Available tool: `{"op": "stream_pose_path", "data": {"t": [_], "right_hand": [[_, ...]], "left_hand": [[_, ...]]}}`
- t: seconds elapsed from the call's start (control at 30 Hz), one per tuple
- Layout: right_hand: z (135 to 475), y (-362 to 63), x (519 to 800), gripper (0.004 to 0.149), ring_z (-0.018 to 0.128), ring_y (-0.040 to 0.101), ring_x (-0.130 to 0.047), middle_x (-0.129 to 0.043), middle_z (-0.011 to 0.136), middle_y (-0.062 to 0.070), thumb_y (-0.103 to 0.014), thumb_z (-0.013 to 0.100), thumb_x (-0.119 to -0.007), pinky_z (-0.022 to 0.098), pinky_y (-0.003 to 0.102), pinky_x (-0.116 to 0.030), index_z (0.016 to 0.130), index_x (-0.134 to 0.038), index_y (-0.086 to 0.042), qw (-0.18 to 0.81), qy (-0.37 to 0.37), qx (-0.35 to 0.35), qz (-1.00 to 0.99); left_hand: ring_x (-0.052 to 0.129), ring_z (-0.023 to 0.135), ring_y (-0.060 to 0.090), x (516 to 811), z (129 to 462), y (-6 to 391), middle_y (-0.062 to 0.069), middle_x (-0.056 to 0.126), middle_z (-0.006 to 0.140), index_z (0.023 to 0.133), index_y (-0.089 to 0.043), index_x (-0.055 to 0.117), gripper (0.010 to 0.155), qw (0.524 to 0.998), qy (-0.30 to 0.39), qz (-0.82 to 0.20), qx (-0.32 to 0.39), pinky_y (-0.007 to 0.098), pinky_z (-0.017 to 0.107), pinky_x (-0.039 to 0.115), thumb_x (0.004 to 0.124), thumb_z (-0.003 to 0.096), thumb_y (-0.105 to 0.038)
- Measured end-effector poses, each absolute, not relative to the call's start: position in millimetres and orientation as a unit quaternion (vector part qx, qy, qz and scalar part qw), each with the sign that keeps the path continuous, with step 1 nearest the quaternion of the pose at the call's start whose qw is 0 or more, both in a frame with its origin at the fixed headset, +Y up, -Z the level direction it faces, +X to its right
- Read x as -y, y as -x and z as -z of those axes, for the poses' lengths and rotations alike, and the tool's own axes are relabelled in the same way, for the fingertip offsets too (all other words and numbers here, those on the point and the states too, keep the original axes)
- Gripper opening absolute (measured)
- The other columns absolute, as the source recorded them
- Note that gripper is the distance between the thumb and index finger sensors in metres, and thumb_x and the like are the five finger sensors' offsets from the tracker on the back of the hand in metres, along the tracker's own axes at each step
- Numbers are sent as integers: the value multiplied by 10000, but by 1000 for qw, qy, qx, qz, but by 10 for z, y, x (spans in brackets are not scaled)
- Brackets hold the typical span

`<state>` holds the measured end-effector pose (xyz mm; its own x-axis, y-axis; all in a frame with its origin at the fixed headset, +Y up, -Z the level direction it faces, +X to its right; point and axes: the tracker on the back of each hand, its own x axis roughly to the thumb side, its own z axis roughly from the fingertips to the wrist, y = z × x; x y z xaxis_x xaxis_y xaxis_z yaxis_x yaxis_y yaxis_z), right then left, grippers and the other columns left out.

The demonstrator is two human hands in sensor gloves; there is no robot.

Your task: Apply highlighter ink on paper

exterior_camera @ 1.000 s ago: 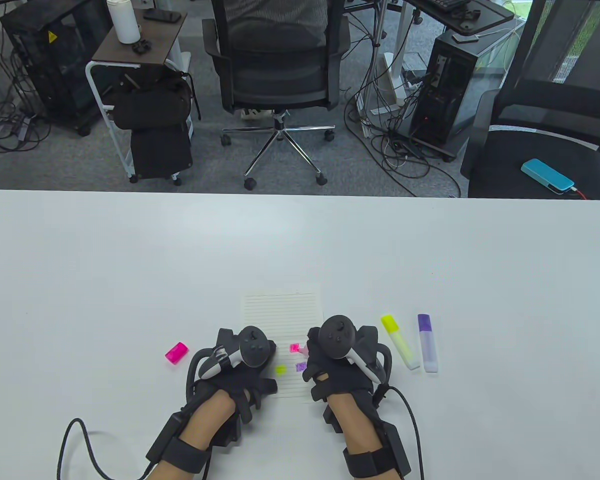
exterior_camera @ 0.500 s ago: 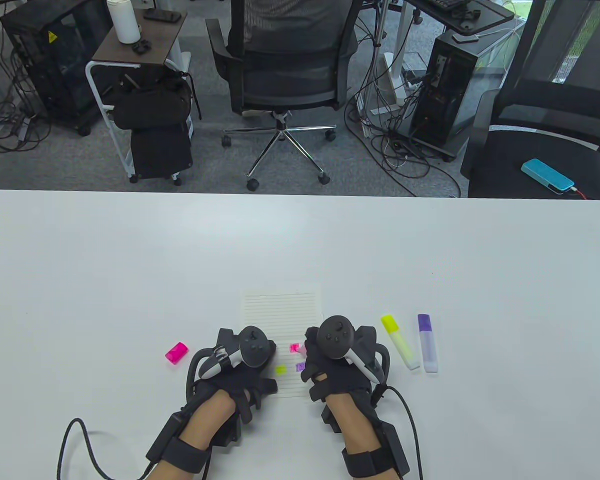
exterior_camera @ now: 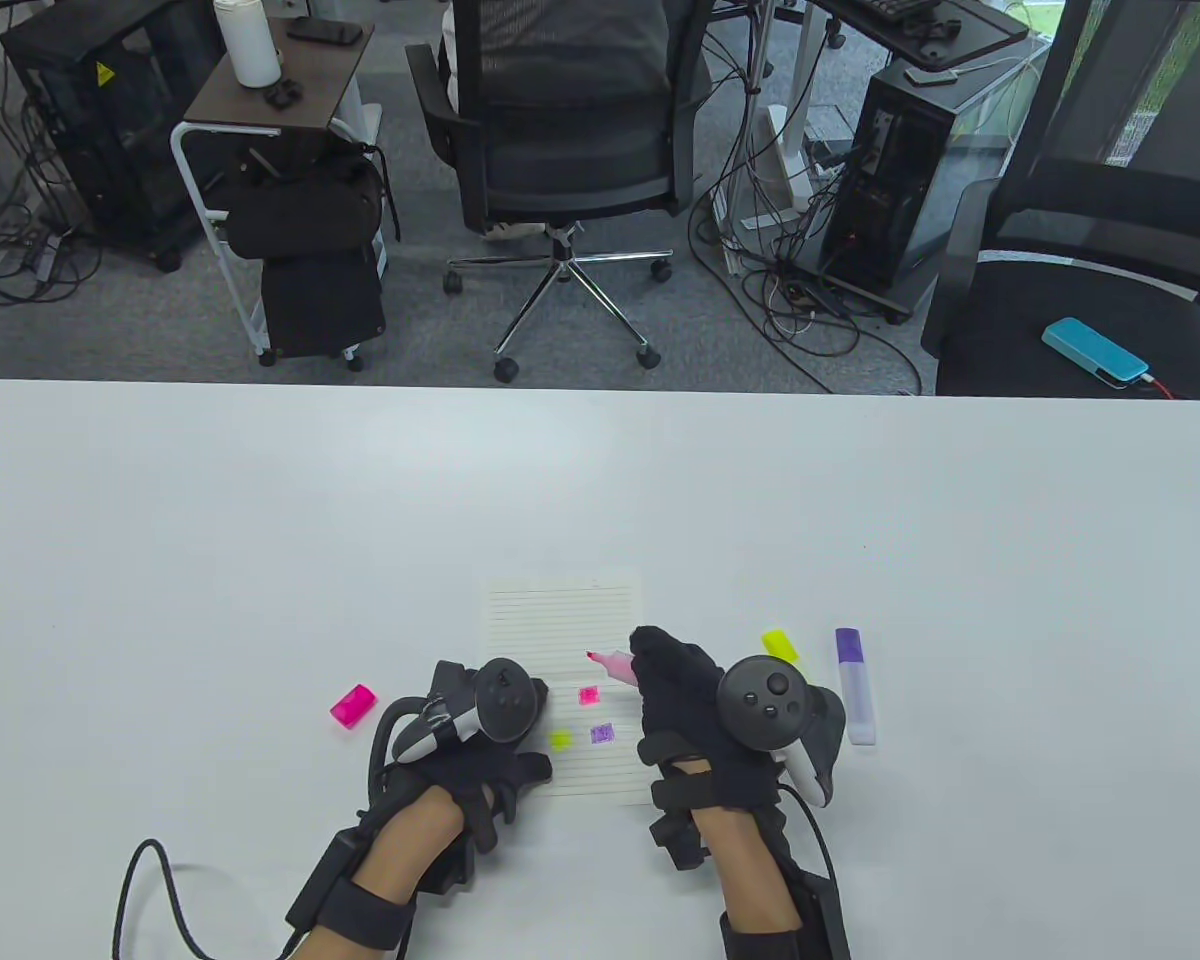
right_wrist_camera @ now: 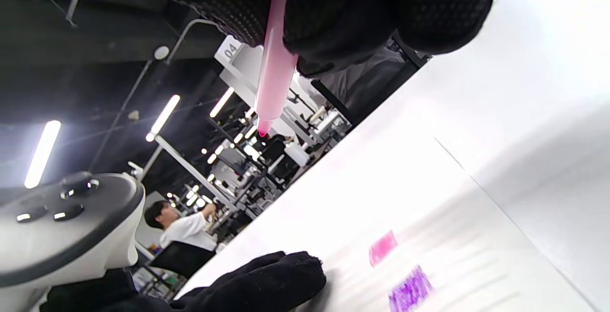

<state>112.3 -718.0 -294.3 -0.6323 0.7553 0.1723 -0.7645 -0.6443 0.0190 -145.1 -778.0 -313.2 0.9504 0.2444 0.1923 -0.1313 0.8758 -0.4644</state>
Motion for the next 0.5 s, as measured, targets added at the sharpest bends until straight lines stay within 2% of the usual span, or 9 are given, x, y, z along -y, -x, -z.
{"op": "stream_pose_path", "data": {"t": [0.13, 0.2, 0.23, 0.27, 0.4, 0.5], "right_hand": [[2923, -1199, 7153, 393, 492, 253, -894, -831, 866, 155, -307, 659, -730, 520, 514, -766, 1027, -710, -169, 443, -92, 39, -891], [2918, -1220, 7141, 394, 492, 254, -894, -831, 866, 156, -308, 659, -730, 519, 515, -765, 1027, -711, -170, 448, -92, 45, -888], [2917, -1224, 7138, 395, 493, 253, -894, -831, 866, 155, -308, 659, -730, 521, 515, -765, 1029, -709, -170, 449, -93, 42, -888], [2917, -1223, 7138, 393, 492, 253, -894, -830, 867, 155, -309, 659, -730, 521, 516, -764, 1027, -711, -172, 449, -94, 42, -888], [2922, -1188, 7159, 393, 493, 253, -894, -831, 866, 155, -308, 659, -730, 521, 515, -765, 1027, -712, -172, 448, -101, 28, -888], [2929, -1168, 7175, 391, 491, 255, -894, -833, 865, 157, -307, 659, -731, 519, 516, -765, 1026, -713, -173, 448, -104, 20, -888]], "left_hand": [[392, 1036, 372, 7493, 3147, 1678, 38, 326, 1145, 1068, -258, 476, 713, 973, 135, -164, 95, 623, 730, 393, 726, 441, -485], [469, 1017, 368, 7316, 3129, 1882, 52, 426, 1134, 1046, -244, 561, 665, 979, 95, -172, 60, 616, 720, 443, 744, 442, -456], [507, 1004, 367, 7200, 3097, 2092, 52, 467, 1126, 1037, -242, 586, 652, 982, 74, -174, 12, 613, 715, 466, 756, 441, -443], [538, 992, 364, 7167, 3085, 2177, 55, 500, 1118, 1029, -243, 602, 643, 982, 73, -175, -9, 611, 710, 486, 771, 438, -431], [593, 968, 364, 7159, 3027, 2819, 61, 536, 1097, 1032, -279, 536, 659, 955, 137, -192, -179, 607, 697, 529, 803, 441, -397], [592, 962, 367, 7264, 3062, 3032, 66, 537, 1091, 1027, -281, 538, 682, 939, 163, -230, -196, 609, 694, 525, 841, 425, -384]]}}
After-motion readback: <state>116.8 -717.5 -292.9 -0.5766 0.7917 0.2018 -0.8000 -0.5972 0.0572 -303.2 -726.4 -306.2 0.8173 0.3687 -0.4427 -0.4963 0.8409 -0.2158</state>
